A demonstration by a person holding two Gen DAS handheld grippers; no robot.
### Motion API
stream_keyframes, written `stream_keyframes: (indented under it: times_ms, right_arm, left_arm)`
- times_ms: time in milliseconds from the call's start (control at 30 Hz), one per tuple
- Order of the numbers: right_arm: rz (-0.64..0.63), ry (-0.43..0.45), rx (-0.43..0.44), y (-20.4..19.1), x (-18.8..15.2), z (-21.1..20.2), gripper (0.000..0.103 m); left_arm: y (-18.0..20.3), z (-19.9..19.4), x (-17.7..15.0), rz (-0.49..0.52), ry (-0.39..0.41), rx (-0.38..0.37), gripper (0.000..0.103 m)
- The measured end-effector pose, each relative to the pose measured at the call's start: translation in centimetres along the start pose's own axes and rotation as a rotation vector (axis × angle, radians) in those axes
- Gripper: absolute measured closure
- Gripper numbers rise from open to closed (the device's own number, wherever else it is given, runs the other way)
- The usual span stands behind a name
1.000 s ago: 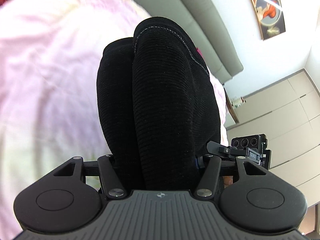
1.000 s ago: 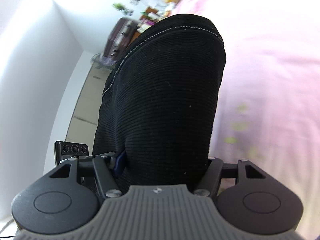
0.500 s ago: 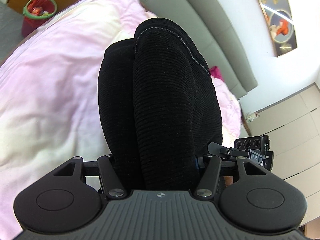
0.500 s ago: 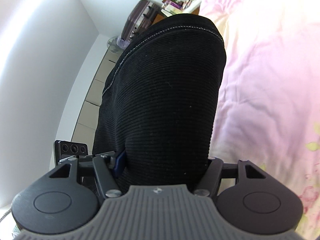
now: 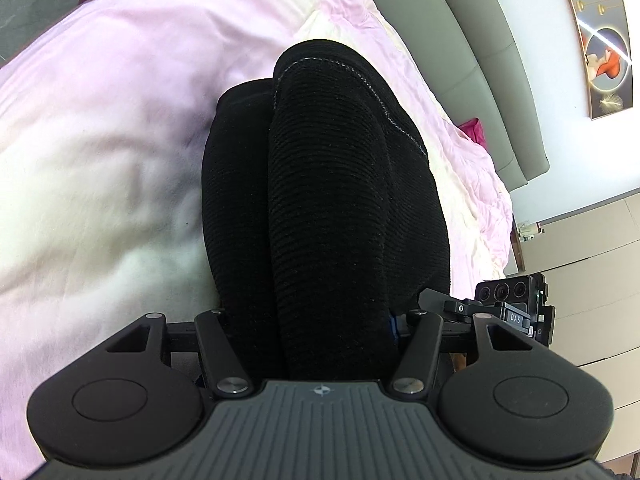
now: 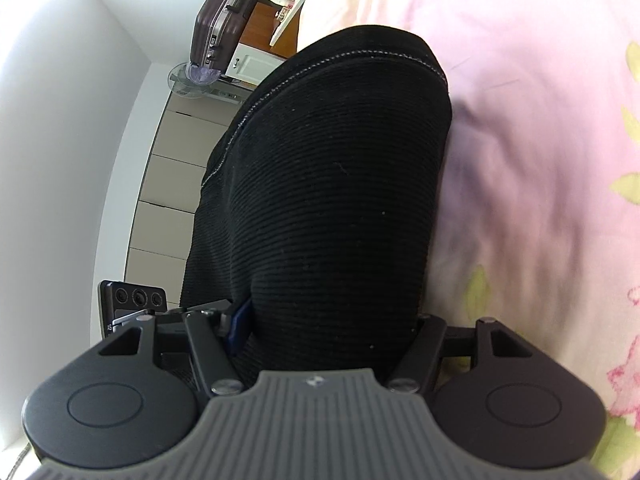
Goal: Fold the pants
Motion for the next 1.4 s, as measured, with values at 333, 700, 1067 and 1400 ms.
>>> stream_keyframes:
  times_ms: [333,700,1067,1400]
  right_arm:
    - [0.004,-0.018,-0.026,1.4,-0.9,-1.1,0.041]
    - [0.044,-0.019,-0.044,-0.2,-1.9,-1.2,0.035]
    - [0.034,-0.022,-0.074,-1.1,-4.5,-3.9,0.033]
    - [-0.101,-0.153,-0.297,-0.2,-11.1,-6.4,0.048]
  left_arm:
    - [0.5,0.2,-0.2,-0.019,-0.002,0.021,0.035]
    - [1.6,-0.2,-0.7,-0.042,0.012,0.108,0.028]
    - [2.0,-3.8,-2.7,-0.018,0.096,0.235,0.021]
    - [3.7,-5.1,-6.5,0.090,0.168,0.495,0.009]
Point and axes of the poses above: each gripper's, at about its wrist camera, not at the fingertips, and z roughly the way its jaws point, y to its right, x to its top, the point moved 9 cm from there along z, roughly the way its jaws point, and after that the axes turned 8 degrees about -z, right-handed, at the moved point
